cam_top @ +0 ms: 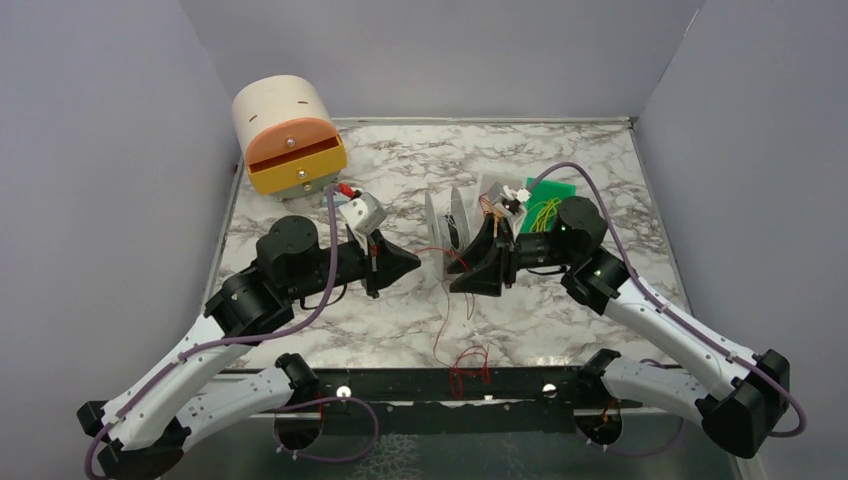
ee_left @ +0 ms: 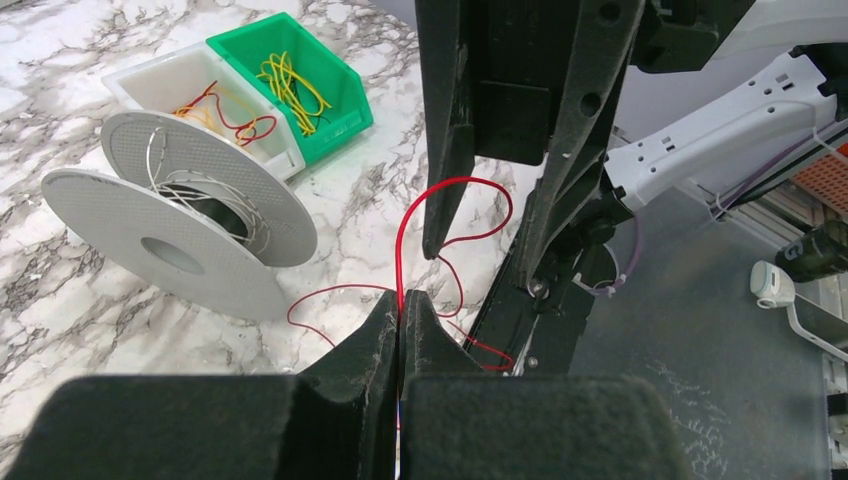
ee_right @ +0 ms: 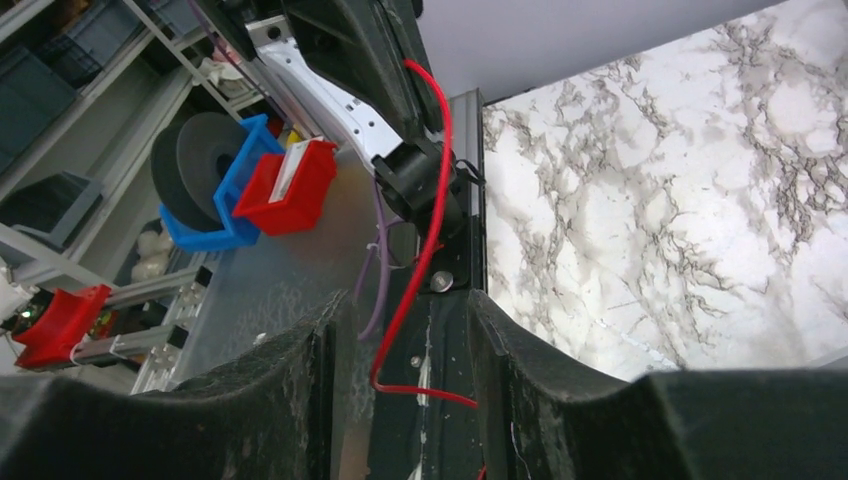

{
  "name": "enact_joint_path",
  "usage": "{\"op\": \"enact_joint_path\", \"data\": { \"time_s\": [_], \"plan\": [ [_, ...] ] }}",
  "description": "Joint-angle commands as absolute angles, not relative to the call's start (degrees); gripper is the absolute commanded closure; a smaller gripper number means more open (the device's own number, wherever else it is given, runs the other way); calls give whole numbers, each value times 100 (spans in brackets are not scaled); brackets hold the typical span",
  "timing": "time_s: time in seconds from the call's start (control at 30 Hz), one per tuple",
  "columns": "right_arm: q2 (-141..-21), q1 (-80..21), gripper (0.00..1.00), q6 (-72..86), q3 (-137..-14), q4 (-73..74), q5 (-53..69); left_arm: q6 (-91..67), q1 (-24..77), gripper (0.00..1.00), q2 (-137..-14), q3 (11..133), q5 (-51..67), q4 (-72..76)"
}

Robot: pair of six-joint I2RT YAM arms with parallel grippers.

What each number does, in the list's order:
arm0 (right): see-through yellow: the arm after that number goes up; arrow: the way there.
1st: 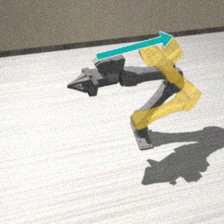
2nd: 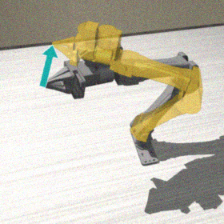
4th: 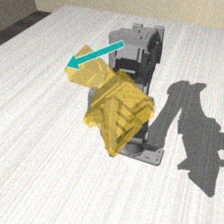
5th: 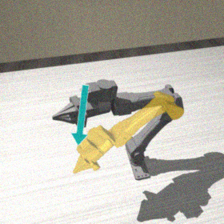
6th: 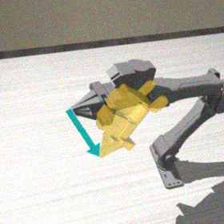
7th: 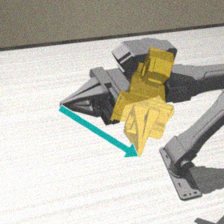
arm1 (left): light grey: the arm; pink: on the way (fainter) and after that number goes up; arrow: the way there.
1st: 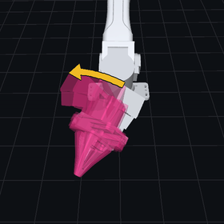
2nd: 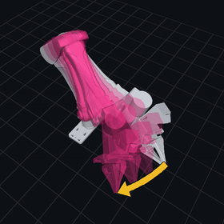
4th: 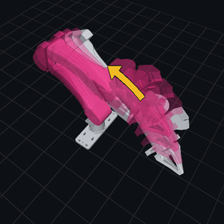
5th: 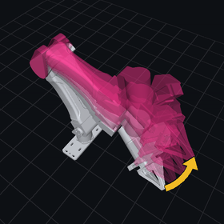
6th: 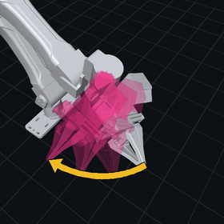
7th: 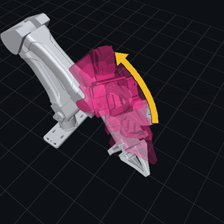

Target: Wrap the cables

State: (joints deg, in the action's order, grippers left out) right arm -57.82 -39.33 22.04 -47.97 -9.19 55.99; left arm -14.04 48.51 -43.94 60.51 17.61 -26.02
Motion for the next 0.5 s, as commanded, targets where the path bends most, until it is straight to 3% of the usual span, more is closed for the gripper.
{"op": "enact_joint_path", "data": {
  "time_s": [0.0, 0.3, 0.47],
  "plan": [
    [-5678, -4003, 53, 2336, -4456, -1375, 5246, -1463, 4876, 100, -4279, 6100, 1979, -2460],
    [-5121, -4014, 74, 2224, -4079, -1504, 4746, -1467, 4870, 100, -4207, 5963, 1920, -2461],
    [-4719, -4017, 94, 2053, -4001, -1172, 4283, -1494, 4876, 100, -4167, 5885, 1872, -2456]
  ]
}}
